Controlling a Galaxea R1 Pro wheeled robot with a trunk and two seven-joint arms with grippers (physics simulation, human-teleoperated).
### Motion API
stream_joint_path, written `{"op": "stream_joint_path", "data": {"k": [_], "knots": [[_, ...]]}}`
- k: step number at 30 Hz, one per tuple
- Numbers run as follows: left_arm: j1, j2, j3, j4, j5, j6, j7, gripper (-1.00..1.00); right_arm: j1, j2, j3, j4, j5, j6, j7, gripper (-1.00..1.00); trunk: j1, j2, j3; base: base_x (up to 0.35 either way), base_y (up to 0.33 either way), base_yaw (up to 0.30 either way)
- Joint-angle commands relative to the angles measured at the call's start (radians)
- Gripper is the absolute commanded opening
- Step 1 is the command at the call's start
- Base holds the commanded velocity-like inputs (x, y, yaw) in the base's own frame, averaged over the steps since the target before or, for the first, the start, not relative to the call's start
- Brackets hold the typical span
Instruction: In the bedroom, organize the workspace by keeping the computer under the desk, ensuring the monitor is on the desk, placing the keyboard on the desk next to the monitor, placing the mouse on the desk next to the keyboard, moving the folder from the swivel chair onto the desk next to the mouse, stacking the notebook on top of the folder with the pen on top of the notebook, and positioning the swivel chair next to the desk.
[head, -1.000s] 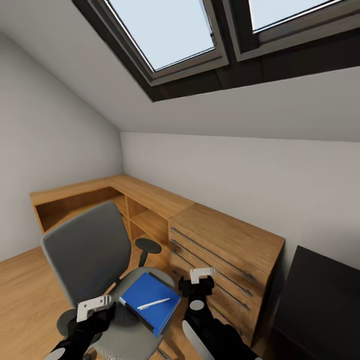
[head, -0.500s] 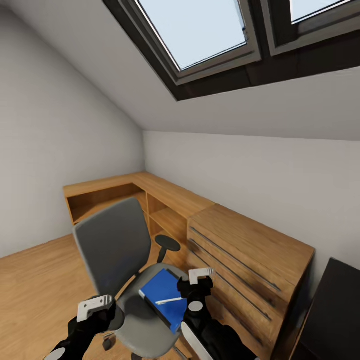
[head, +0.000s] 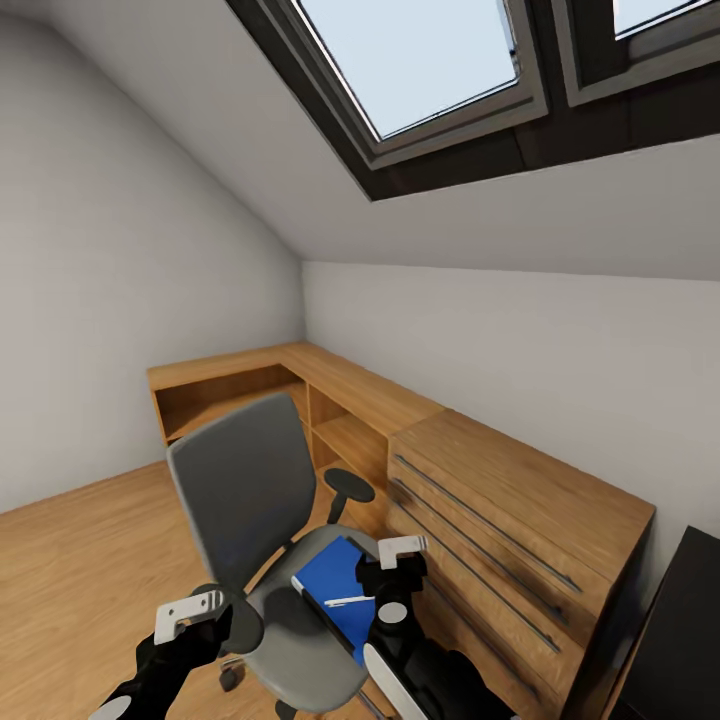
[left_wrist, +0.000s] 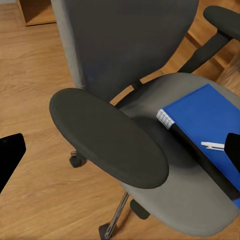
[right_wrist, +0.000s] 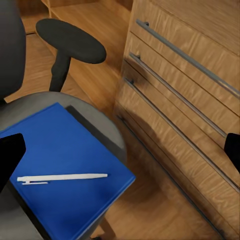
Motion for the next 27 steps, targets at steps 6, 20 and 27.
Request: {"op": "stream_joint_path", "data": {"k": [6, 20, 27], "knots": [[0.000, 0.001, -0.001, -0.002, 0.011, 0.003, 0.007, 1.00, -0.001, 0.002, 0.007, -0.001, -0.006, 0.006, -0.007, 1.00, 0.000, -0.001, -0.001, 0.000, 0.000, 0.001], [0.000, 0.001, 0.040, -0.002, 0.011, -0.003, 0.009, 1.00, -0.001, 0.000, 0.020, -0.003, -0.006, 0.003, -0.008, 1.00, 0.000, -0.001, -0.001, 0.000, 0.000, 0.082], [0.000, 0.001, 0.108, -0.003, 0.011, -0.002, 0.008, 1.00, -0.001, -0.003, 0.019, -0.004, -0.006, 0.003, -0.008, 1.00, 0.000, -0.001, -0.001, 0.000, 0.000, 0.261]]}}
